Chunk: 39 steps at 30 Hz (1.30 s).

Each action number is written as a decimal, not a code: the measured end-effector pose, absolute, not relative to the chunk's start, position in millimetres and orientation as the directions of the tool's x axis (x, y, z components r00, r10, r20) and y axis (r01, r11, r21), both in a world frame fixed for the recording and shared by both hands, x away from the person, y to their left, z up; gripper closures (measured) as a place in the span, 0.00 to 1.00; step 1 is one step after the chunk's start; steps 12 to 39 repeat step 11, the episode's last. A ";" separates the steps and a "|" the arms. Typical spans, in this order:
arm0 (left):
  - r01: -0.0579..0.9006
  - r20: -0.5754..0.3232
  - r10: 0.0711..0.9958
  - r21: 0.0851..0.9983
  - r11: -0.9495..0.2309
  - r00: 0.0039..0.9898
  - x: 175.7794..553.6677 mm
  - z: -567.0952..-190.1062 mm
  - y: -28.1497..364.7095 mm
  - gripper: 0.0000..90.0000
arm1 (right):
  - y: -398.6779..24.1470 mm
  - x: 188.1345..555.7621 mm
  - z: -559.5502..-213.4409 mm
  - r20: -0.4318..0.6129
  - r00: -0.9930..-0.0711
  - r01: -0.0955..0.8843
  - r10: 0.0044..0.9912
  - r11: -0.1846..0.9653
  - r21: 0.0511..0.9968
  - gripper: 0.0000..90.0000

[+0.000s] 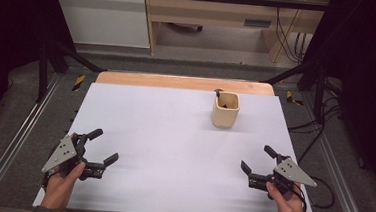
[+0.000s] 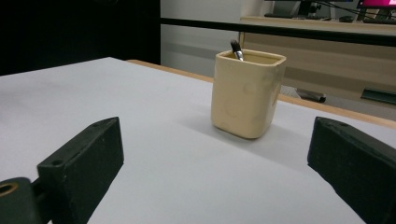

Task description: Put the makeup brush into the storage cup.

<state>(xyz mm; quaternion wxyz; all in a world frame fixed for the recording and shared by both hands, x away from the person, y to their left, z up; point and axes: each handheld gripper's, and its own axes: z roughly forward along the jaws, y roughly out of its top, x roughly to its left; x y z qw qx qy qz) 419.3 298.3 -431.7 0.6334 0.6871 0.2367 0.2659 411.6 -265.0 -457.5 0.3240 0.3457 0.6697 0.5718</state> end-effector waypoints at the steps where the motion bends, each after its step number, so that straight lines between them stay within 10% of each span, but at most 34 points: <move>1: -0.012 0.066 0.662 0.996 -0.086 0.747 419.3 -431.8 298.2 0.03 | -264.6 411.5 -458.2 -0.035 -0.552 0.096 0.833 0.105 0.990 0.04; 39: -0.011 0.059 0.667 0.997 -0.075 0.743 416.6 -430.8 299.3 0.02 | -256.1 415.5 -463.3 -0.069 -0.578 0.070 0.813 0.134 0.988 0.03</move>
